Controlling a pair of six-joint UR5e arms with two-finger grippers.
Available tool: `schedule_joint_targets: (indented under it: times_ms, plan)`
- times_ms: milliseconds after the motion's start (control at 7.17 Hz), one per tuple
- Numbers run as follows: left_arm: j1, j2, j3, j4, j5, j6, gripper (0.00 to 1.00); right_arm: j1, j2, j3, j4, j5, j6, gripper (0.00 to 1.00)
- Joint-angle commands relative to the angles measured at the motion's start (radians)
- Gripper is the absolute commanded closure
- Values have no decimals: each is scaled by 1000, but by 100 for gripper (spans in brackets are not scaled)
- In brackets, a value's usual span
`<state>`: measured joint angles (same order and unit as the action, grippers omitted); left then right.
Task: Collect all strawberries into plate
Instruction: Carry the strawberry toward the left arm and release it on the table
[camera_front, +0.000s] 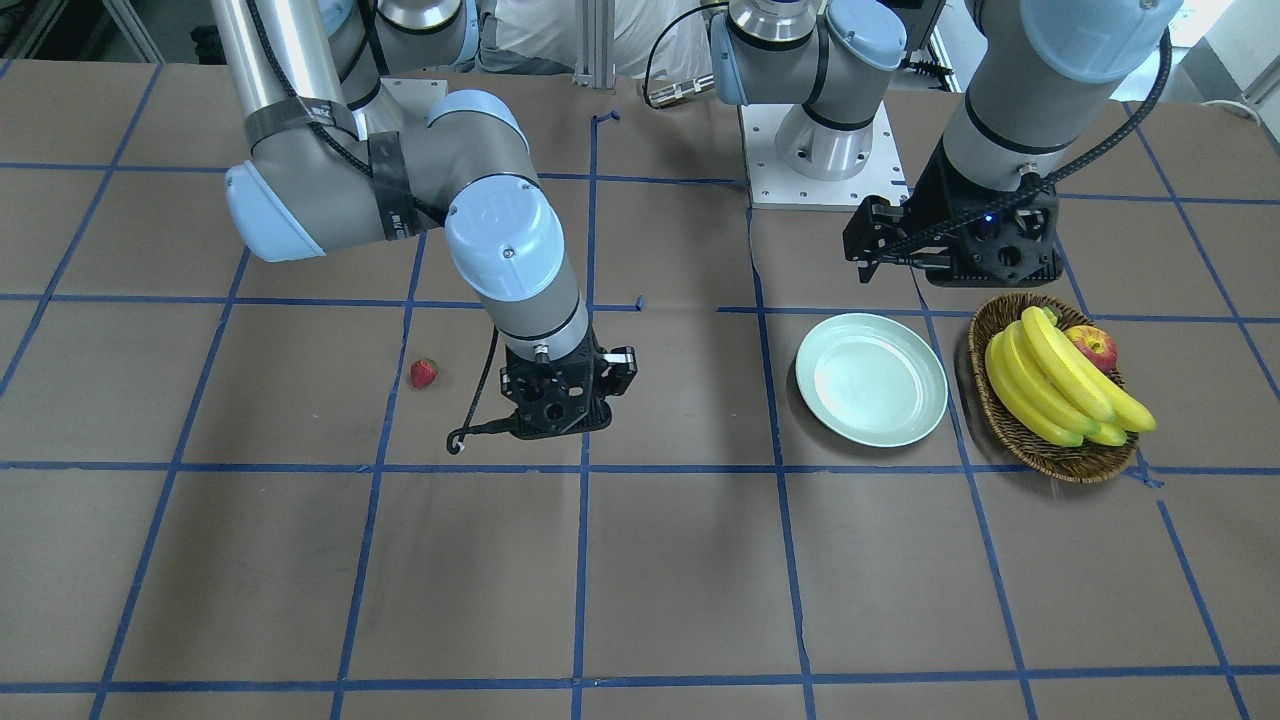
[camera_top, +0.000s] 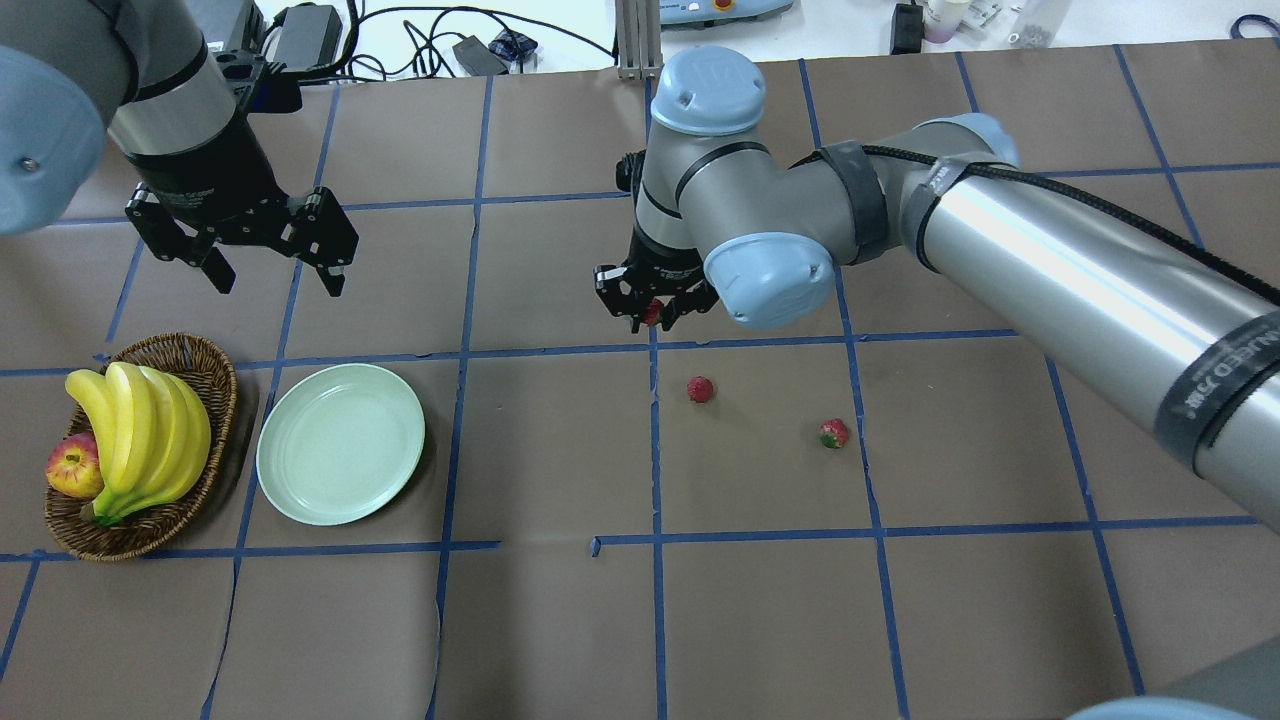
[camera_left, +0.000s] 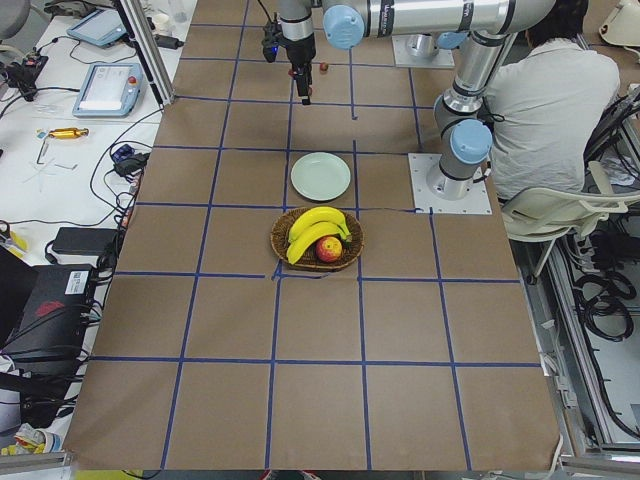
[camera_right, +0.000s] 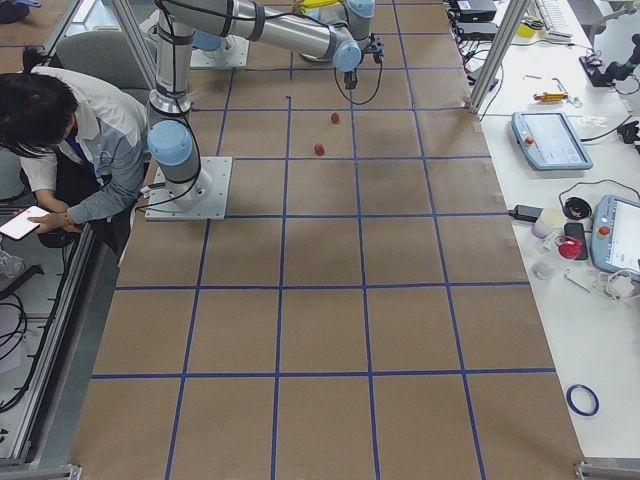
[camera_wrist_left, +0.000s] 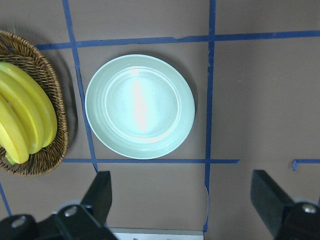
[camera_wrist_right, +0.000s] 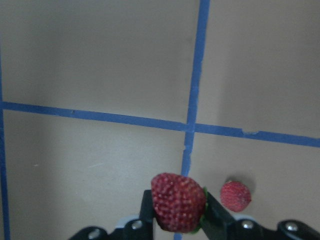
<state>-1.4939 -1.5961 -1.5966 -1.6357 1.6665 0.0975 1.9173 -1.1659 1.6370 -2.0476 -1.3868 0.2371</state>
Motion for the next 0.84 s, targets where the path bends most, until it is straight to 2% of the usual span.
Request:
schedule_joint_targets:
  times_ms: [0, 418, 557, 697]
  plan:
    - [7, 5, -9, -1, 1, 21, 0, 52, 66, -3, -52, 12, 28, 100]
    - [6, 5, -11, -10, 1, 21, 0, 74, 126, 0, -88, 23, 25, 100]
    - [6, 5, -13, -10, 1, 21, 0, 74, 129, 9, -89, 23, 24, 93]
    - [4, 5, -13, -10, 1, 21, 0, 74, 130, 11, -86, 25, 24, 72]
